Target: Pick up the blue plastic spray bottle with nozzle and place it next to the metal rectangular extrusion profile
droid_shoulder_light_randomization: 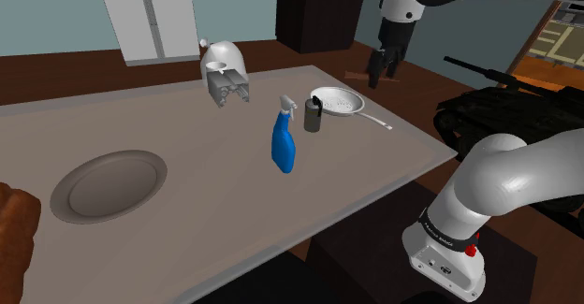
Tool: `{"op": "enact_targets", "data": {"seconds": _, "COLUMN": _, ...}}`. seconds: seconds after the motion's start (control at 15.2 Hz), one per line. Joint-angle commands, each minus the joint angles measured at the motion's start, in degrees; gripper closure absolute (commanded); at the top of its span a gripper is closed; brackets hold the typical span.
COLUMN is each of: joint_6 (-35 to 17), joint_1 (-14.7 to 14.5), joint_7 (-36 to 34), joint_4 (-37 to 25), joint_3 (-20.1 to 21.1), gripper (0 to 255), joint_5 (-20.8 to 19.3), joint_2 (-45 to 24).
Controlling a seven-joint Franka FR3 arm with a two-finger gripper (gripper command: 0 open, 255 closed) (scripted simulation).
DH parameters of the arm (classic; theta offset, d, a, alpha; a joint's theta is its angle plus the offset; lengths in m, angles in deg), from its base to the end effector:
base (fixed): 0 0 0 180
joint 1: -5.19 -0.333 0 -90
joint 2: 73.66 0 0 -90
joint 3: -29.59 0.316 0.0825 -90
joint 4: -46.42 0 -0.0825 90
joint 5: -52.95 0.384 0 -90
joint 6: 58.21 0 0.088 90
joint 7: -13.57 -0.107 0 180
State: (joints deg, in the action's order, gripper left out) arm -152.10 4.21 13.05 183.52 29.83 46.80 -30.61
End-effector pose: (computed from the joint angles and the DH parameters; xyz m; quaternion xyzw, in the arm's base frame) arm 0.3213 -0.0036 0.5688 0.9984 0.0092 -0.0006 0.0550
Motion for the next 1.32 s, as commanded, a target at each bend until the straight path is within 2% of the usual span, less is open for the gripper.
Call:
{"op": "enact_targets", "data": {"seconds": 0.0, "joint_6": 0.00, "joint_1": 0.00, "joint_7": 0.00, "joint_4": 0.00, "joint_3": 0.00, "gripper": 0, "joint_5": 0.00, "joint_2": 0.00}}
{"op": "enact_targets", "data": {"seconds": 0.46, "joint_6": -14.80, "joint_1": -2.71, "joint_7": -11.99, "joint_4": 10.88, "joint_3": 8.03, "gripper": 0, "joint_5": 5.50, "joint_2": 3.76}}
{"op": "enact_targets", "data": {"seconds": 0.86, "joint_6": -29.27, "joint_1": -4.41, "joint_7": -23.12, "joint_4": 16.25, "joint_3": 16.90, "gripper": 0, "joint_5": 8.94, "joint_2": 1.43}}
{"op": "enact_targets", "data": {"seconds": 1.06, "joint_6": -36.86, "joint_1": -4.09, "joint_7": -29.26, "joint_4": 17.28, "joint_3": 22.22, "gripper": 0, "joint_5": 9.55, "joint_2": -1.75}}
{"op": "enact_targets", "data": {"seconds": 1.25, "joint_6": -44.33, "joint_1": -2.32, "joint_7": -36.13, "joint_4": 17.11, "joint_3": 28.35, "gripper": 0, "joint_5": 8.79, "joint_2": -5.98}}
